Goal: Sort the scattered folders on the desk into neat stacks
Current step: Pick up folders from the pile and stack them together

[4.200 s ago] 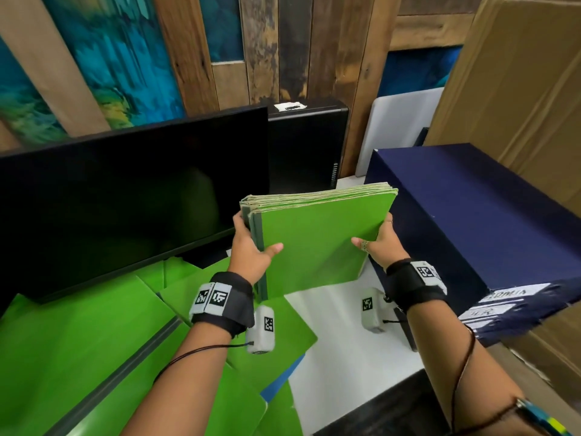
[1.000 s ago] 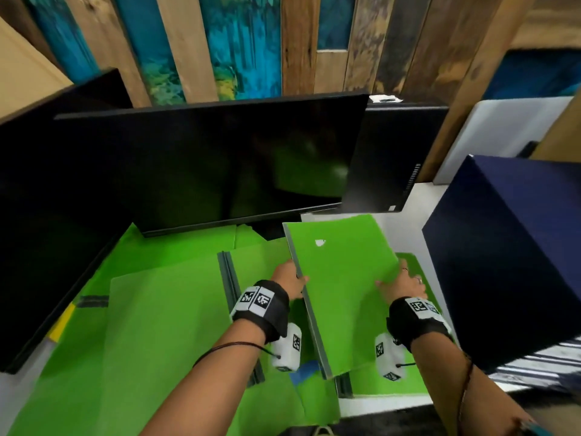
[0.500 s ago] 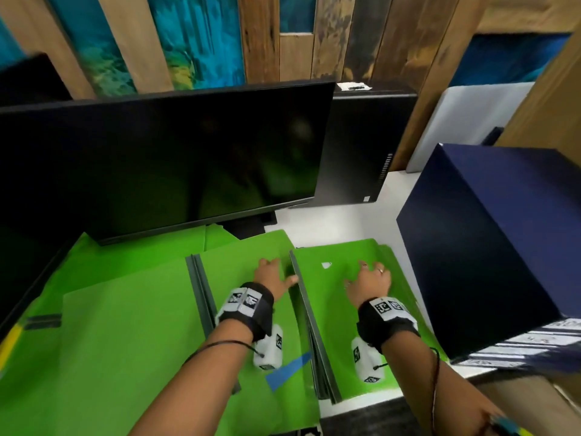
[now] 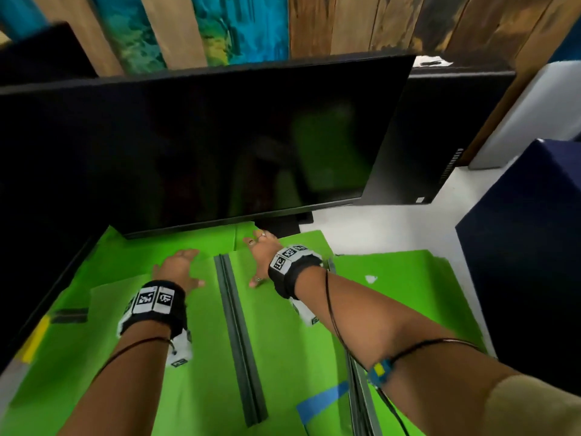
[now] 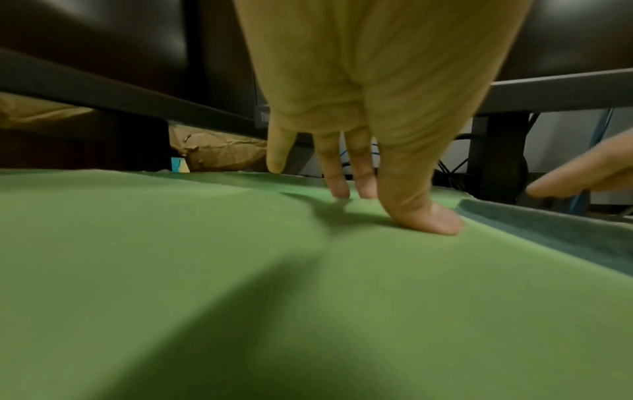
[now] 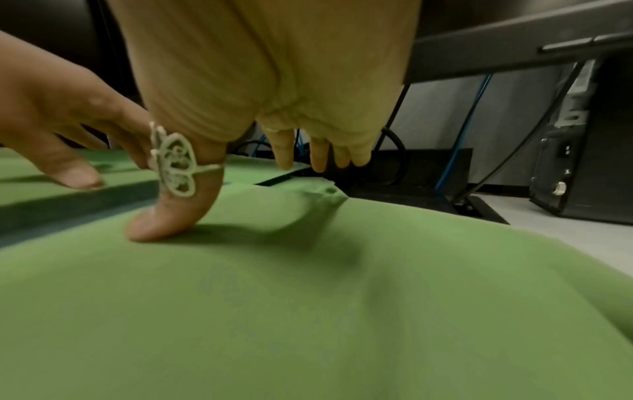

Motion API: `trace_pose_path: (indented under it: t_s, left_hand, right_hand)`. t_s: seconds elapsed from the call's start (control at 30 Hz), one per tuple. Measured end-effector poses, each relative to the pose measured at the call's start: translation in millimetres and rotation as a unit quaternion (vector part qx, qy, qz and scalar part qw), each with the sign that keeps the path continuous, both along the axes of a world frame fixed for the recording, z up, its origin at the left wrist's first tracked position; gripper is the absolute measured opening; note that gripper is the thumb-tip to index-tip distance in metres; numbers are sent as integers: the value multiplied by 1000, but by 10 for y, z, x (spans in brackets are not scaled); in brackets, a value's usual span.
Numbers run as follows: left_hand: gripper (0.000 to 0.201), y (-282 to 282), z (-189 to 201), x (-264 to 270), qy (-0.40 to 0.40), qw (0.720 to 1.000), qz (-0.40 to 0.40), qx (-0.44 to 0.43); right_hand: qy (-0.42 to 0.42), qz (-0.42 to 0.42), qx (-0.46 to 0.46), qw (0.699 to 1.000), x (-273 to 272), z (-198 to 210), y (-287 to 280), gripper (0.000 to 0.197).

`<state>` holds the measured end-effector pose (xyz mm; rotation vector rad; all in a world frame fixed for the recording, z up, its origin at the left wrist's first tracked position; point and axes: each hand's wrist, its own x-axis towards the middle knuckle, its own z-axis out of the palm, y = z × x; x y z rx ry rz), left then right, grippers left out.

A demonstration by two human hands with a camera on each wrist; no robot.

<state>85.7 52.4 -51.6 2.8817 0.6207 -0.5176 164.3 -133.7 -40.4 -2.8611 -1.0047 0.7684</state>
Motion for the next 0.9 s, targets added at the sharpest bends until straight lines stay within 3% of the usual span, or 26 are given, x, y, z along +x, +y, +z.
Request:
trace_pose_path:
  t_s: [0.17,0.33,0.5,0.6,0.63,0.73,0.77,0.83,0.87,0.9]
  left_hand:
    - [71,-74,131,-172,-28,999,18,-7]
    - [55,-173,579,-430,-171,973,20,-152]
    - [76,-415,986,-702,-194,963,46,-183]
    - [63,-553,1296,-810,-236,959,40,-151]
    - [63,-612,1420,-845,-262,948,36,-174]
    - [97,-806,1814,-1022,-313,893,-31,-321]
    - [94,-878,1914,-1086,-306,891,-61,-330]
    - [50,-979,2037,-1137,-311,894,-101,-305]
    - [31,-1011,2089,-1143,-329,892,-107,-290]
    - [28,-993,2107,-1150,-353,889,-108,-271]
  right_hand:
    - [35,-1,-7,999,134,-172,2,117]
    - [78,-19,181,980,-41,164,-148,108]
    - [75,-12,335,939,-274,607,-354,101]
    - [54,-12,434,899,-395,898,-385,103]
    - [61,-18,472,879,-431,990,-387,105]
    - [77,-18,564,822,-564,1212,-356,112]
    - [73,-8,585,808,-616,1262,-334,112]
    - [70,-12,612,788,-702,1292,-278,108]
    - [77,-43,624,777,-737,1273,-268,111]
    - [88,-91,638,759,-773,1245,-279,115]
